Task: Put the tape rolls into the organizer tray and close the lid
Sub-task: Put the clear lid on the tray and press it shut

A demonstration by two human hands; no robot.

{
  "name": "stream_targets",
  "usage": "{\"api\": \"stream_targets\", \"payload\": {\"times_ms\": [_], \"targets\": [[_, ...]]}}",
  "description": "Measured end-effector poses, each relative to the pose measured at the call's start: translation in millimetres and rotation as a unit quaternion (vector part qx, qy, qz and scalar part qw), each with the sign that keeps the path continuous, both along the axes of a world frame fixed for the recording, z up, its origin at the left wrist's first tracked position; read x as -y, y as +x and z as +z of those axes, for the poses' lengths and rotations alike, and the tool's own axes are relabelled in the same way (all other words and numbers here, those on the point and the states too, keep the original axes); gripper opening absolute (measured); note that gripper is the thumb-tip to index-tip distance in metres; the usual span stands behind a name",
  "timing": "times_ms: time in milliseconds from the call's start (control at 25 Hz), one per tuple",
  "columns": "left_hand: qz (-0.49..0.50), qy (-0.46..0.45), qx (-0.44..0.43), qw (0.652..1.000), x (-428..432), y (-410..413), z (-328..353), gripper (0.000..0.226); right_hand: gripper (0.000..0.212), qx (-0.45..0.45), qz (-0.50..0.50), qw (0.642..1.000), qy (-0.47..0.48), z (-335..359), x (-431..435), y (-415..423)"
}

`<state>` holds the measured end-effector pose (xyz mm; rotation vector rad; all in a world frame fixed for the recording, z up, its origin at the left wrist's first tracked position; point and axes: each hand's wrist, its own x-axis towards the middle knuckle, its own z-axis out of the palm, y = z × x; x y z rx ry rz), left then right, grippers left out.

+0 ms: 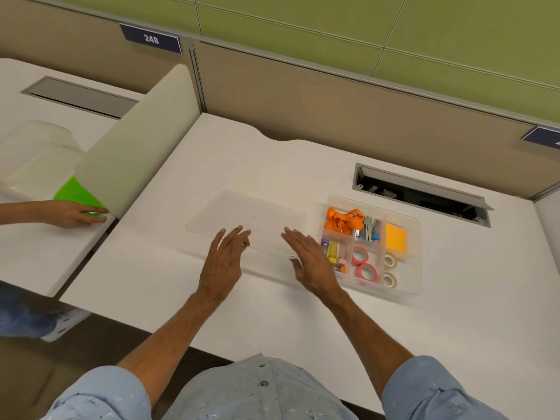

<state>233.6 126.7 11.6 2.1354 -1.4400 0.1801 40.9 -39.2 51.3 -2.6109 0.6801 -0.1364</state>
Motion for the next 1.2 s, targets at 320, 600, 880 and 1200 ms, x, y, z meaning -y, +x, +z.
{"api": "stream_targets", "payload": {"times_ms": [320, 600, 880, 1200], "targets": [[0.119, -0.01, 0.051, 0.991, 12, 0, 25, 0.058, 0.045, 0.127, -0.14, 0.978, 0.091, 29, 20, 15], [0.259, -0.102, -0.102, 0.955, 26, 10, 42, 0.067, 0.012, 0.277, -0.195, 0.875, 0.346, 50, 60, 3], [0.297, -0.213, -0.212, 0.906, 60, -5, 55, 0.033, 0.025, 0.294, -0.194, 0.816, 0.459, 54, 85, -33], [0.22, -0.113, -0.351, 0.903, 94, -63, 39, 0.04, 0.033, 0.341, -0.402, 0.73, 0.434, 42, 105, -88]]}}
